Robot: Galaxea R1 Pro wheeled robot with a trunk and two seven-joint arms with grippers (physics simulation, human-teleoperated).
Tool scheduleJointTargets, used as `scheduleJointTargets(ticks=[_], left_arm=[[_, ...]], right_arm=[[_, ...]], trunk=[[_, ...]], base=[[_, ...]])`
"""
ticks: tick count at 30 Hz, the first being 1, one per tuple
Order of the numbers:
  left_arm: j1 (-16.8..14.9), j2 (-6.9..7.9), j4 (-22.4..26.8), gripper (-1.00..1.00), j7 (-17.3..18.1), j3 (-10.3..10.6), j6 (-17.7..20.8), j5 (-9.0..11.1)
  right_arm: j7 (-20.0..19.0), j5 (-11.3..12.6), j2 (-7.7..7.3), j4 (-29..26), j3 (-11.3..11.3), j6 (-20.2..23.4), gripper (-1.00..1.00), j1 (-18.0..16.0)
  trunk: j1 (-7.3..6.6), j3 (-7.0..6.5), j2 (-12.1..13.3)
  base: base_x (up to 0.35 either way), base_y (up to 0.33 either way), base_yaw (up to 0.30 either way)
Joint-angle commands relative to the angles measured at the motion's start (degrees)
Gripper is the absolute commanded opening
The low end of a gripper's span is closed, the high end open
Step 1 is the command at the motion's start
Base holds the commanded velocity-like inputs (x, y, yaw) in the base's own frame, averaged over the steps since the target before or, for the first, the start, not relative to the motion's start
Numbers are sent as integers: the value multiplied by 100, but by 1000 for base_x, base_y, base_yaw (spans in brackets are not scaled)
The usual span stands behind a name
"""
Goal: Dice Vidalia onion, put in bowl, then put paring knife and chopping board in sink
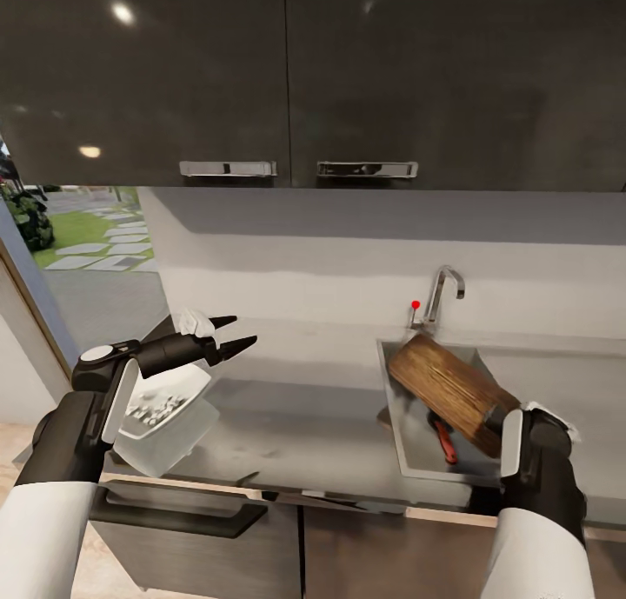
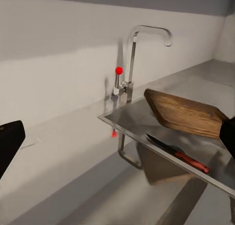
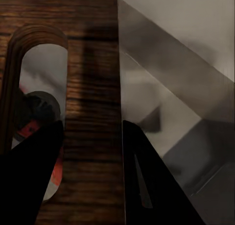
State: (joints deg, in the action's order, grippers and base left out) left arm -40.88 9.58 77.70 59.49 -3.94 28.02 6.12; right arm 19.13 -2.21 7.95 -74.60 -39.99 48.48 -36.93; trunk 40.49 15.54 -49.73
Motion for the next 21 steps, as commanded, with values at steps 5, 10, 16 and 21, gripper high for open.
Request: scheduleJointTargets(ticks=[5,10,16,21], left_arm=[[-7,1,0,100,10,-1,51,30],[-6,0,0,100,10,-1,49,31],[-7,1,0,100,10,-1,52,32],[-7,0,0,100,10,-1,47,33]], right_arm=[[467,772,6,257,-8,-230,-100,-7],[1487,1690,5,321,0,-970,-100,-7],[1826,1750,5,311,0,-1010,-100,-7],[2687,2204,6,306,2,-1023,-100,-7]], trunk=[[1,8,-6],[1,8,-6],[1,8,-6],[1,8,-6]], base=[[0,0,0],[0,0,0],[0,0,0],[0,0,0]])
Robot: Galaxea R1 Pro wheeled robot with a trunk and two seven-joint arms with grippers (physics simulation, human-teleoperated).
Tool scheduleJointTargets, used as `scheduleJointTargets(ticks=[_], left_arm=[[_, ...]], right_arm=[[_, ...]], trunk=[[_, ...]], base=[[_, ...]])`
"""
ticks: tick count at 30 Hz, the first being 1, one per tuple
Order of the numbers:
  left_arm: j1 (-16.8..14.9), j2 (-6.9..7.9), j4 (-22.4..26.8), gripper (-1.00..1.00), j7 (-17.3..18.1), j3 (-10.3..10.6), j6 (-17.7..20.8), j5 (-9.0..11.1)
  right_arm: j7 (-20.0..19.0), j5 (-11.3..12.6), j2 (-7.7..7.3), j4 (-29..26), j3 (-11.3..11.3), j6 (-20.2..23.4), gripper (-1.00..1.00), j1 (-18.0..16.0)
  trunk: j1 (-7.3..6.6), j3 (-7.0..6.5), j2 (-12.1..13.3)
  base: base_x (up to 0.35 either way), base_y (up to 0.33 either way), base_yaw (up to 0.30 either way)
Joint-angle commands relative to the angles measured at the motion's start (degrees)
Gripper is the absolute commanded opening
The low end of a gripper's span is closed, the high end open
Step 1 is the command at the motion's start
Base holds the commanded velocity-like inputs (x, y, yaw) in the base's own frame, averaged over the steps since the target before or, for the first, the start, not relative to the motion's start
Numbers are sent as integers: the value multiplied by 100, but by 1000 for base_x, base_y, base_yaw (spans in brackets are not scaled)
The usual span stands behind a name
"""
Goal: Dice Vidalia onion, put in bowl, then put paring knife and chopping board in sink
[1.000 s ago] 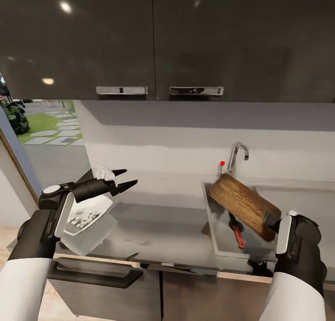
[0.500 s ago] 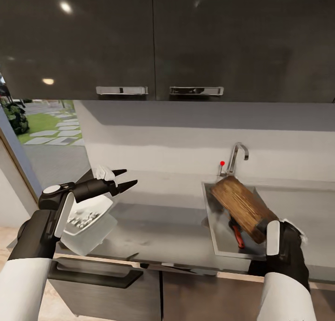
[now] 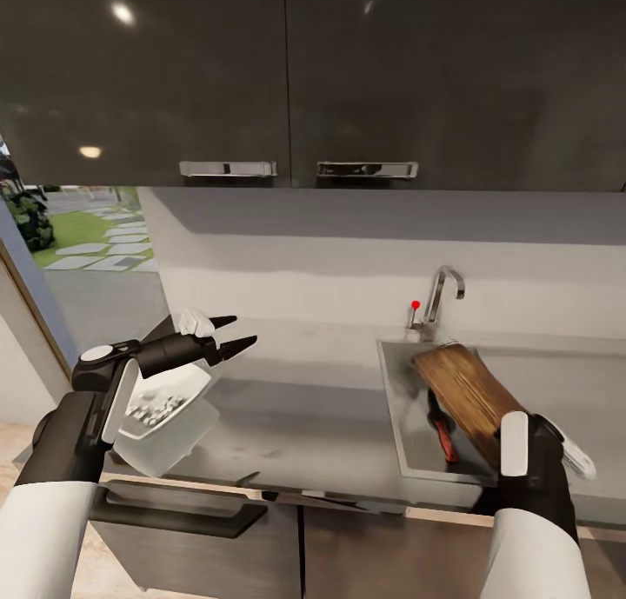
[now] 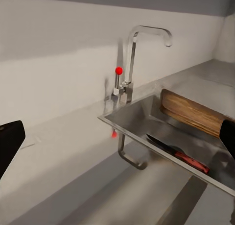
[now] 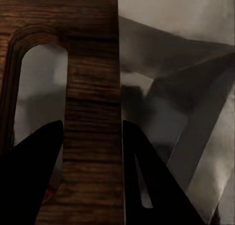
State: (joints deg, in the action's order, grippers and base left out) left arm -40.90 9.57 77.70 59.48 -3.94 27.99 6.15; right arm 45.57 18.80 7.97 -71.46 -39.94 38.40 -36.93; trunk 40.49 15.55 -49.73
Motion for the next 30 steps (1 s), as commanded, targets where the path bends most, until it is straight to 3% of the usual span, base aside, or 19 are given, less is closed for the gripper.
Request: scheduleJointTargets(ticks=[1,4,7,10,11,13,15,16,20,24,30], left_arm=[[-5,1,-1,100,11,-1,50,31],[-6,1,-1,100,11,-1,49,29],[-5,1,-1,100,11,-1,52,27],[-3,4,-1,100,11,-1,50,28],[-3,3,-1,100,11,-1,50,27],[-5,2,-1,100,11,-1,51,27],[-4,1,-1,100,11,-1,53,28],[-5,1,-1,100,11,-1,52,28],[-3,5,-1,100,11,-1,53,27],[-5,8,-1,100,11,-1,54,28],[-4,3,-1,100,11,-1,51,27]], right_arm=[[144,197,3,-8,-2,-21,-100,-7],[648,667,3,-14,24,-114,-100,-8],[858,823,3,-53,179,-295,-100,-10],[1000,1025,5,-80,682,-625,-100,-8],[1040,1082,4,-81,757,-676,-100,-8],[1286,1401,3,-88,1093,-937,-100,-9],[1607,1771,3,-125,1555,-1323,-100,-10],[1690,1854,3,-147,1689,-1427,-100,-11],[2361,2226,3,-374,2607,-2132,-100,-13],[2582,2298,3,-442,2936,-2436,-100,-9],[2633,2318,3,-455,2986,-2849,-100,-10]], trunk=[[1,8,-6],[1,8,-6],[1,8,-6],[1,8,-6],[1,8,-6],[1,8,-6],[1,8,-6],[1,8,-6],[1,8,-6],[1,8,-6],[1,8,-6]], base=[[0,0,0],[0,0,0],[0,0,0],[0,0,0],[0,0,0],[0,0,0],[0,0,0],[0,0,0],[0,0,0],[0,0,0],[0,0,0]])
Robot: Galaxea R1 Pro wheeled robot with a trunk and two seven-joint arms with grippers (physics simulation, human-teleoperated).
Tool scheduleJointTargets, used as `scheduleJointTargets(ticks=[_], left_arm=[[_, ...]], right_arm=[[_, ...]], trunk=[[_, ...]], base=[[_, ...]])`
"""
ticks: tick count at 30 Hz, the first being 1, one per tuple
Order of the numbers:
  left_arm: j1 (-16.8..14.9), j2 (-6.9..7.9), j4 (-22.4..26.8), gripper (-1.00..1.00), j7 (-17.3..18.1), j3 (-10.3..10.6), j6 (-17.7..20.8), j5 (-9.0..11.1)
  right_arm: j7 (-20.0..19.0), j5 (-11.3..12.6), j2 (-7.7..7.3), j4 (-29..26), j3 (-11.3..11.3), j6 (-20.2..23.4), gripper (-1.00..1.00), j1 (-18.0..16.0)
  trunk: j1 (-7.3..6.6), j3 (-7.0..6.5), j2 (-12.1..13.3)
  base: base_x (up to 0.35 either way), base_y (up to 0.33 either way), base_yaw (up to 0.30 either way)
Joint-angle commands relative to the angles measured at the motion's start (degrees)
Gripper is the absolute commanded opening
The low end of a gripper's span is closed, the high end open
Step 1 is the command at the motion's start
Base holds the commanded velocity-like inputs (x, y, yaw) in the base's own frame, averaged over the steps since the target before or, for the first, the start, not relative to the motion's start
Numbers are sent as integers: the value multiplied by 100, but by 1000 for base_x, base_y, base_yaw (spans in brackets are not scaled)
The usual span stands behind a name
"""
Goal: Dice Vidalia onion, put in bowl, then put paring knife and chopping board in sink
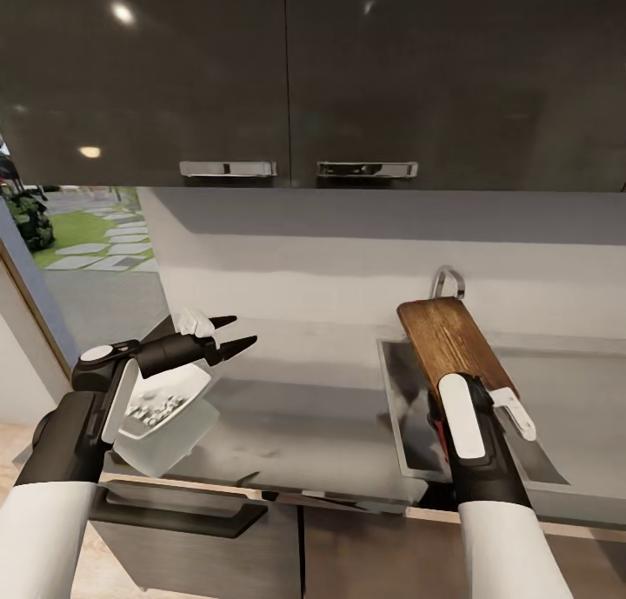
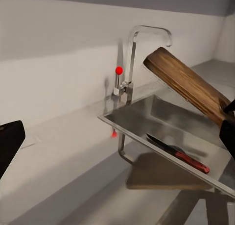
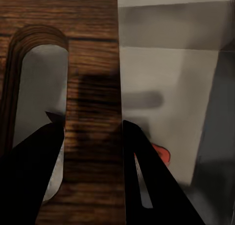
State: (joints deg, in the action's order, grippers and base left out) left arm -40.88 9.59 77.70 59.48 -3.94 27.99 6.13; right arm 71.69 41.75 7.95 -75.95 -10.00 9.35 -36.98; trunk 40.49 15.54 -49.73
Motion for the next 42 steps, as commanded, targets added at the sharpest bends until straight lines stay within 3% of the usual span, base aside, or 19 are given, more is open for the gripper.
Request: scheduleJointTargets(ticks=[1,7,14,26,28,30,34,42], left_arm=[[-6,0,-1,100,11,-1,50,29],[-5,-1,-8,100,11,-1,49,32],[-5,-1,-9,100,11,-1,48,31],[-7,-1,-8,100,11,-1,48,30],[-7,-6,-8,100,11,-1,48,29],[-7,-7,-6,100,11,-1,48,29],[-7,-9,-8,100,11,-1,48,29],[-7,-9,-2,100,11,-1,48,29]], right_arm=[[27,27,5,-7,-17,-27,-100,-4],[239,75,5,0,-42,-204,-100,-2],[963,96,5,9,-46,-239,-100,-2],[1079,113,5,708,-45,-641,-100,-2],[1078,247,5,761,-41,-648,-100,-2],[1072,722,5,788,-31,-654,-100,-5],[1060,1218,5,798,-22,-661,-100,-4],[1050,1365,5,817,-11,-655,-100,-4]], trunk=[[1,8,-6],[1,8,-6],[1,8,-6],[1,8,-6],[1,8,-6],[1,8,-6],[1,8,-6],[1,8,-6]], base=[[0,0,0],[0,0,0],[0,0,0],[0,0,0],[0,0,0],[0,0,0],[0,0,0],[40,0,0]])
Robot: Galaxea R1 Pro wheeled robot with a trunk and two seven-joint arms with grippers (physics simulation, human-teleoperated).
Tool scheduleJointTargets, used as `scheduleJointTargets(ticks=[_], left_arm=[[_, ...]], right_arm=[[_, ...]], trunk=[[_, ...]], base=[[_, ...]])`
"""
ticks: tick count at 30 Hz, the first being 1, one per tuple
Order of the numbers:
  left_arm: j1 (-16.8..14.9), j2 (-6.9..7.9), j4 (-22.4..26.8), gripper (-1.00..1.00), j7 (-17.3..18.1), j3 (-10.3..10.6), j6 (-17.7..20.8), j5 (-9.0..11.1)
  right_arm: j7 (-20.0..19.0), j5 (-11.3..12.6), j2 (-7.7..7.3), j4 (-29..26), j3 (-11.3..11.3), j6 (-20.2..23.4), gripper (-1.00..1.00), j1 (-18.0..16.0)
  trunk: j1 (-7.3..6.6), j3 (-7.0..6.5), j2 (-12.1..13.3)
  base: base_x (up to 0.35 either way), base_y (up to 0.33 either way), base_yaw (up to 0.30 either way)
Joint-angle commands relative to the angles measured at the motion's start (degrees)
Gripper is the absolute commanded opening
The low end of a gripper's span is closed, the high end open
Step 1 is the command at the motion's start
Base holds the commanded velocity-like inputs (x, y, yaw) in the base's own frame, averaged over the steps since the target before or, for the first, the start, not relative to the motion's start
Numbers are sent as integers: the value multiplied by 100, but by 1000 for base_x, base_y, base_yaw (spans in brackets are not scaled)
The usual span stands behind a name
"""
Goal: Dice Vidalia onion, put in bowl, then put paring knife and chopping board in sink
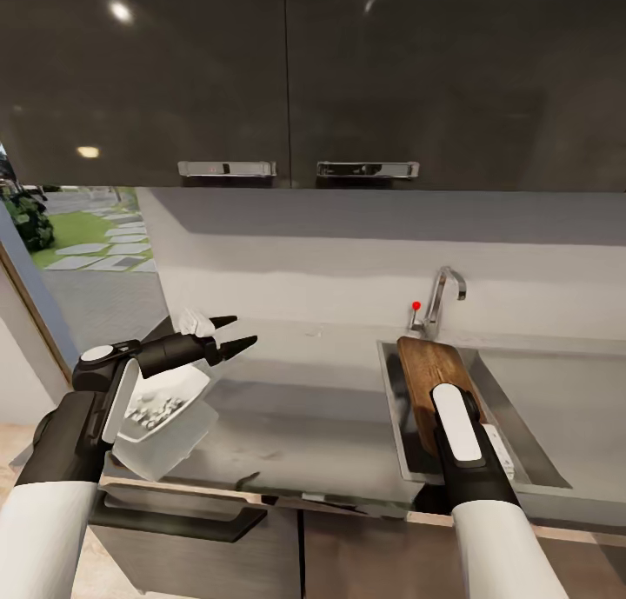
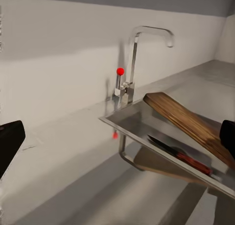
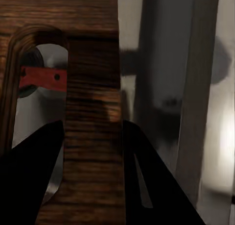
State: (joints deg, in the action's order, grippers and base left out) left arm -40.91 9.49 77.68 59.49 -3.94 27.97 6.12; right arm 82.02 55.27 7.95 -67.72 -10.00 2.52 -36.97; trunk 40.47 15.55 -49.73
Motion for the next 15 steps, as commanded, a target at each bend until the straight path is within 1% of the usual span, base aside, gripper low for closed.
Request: scheduleJointTargets(ticks=[1,3,6,15], left_arm=[[-5,1,0,100,10,-1,51,29],[-5,2,1,100,10,-1,51,29],[-5,1,1,100,15,-1,51,29],[-5,0,0,100,12,-1,51,29]], right_arm=[[17,14,4,-6,-12,27,-100,-5],[17,17,4,-5,-11,28,-100,-5],[18,18,4,-4,-11,29,-100,-6],[23,30,-2,-4,-14,29,-100,-8]], trunk=[[3,8,-6],[3,8,-6],[3,8,-6],[3,8,-6]], base=[[207,0,0],[256,0,0],[140,0,0],[19,0,0]])
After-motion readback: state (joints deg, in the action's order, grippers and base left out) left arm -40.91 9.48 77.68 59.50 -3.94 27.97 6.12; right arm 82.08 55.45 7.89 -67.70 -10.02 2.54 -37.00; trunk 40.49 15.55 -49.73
